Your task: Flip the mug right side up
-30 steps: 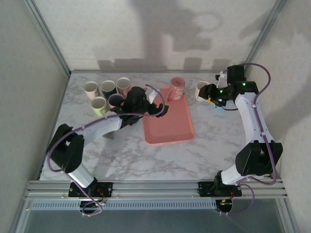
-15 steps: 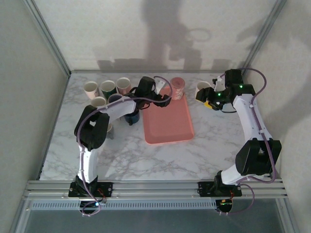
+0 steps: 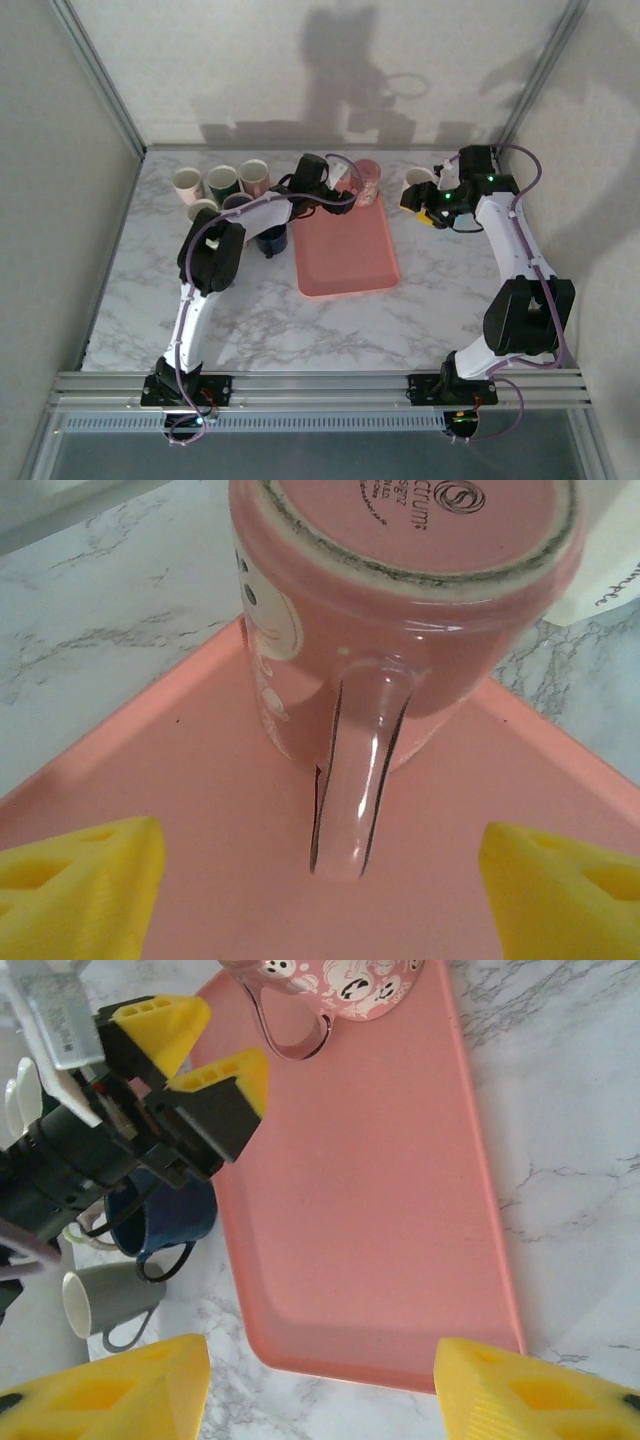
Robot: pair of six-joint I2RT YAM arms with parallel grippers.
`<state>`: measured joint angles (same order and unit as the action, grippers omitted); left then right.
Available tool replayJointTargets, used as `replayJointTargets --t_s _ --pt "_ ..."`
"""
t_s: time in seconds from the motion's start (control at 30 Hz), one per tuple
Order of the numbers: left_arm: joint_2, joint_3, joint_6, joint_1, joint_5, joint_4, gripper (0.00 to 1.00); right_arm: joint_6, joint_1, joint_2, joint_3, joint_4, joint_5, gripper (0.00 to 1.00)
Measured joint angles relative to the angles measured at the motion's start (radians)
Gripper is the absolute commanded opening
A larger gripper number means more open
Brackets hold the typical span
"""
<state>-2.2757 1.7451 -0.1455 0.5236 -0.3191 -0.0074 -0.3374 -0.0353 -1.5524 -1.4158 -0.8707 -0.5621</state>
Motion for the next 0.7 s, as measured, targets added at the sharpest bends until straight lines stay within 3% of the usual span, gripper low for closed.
replayJointTargets --t_s 0.7 --pt "-0.149 0.228 -0.034 0.01 -0.007 -0.128 0.57 0.0 0.018 -0.002 0.025 0.022 -0.037 0.61"
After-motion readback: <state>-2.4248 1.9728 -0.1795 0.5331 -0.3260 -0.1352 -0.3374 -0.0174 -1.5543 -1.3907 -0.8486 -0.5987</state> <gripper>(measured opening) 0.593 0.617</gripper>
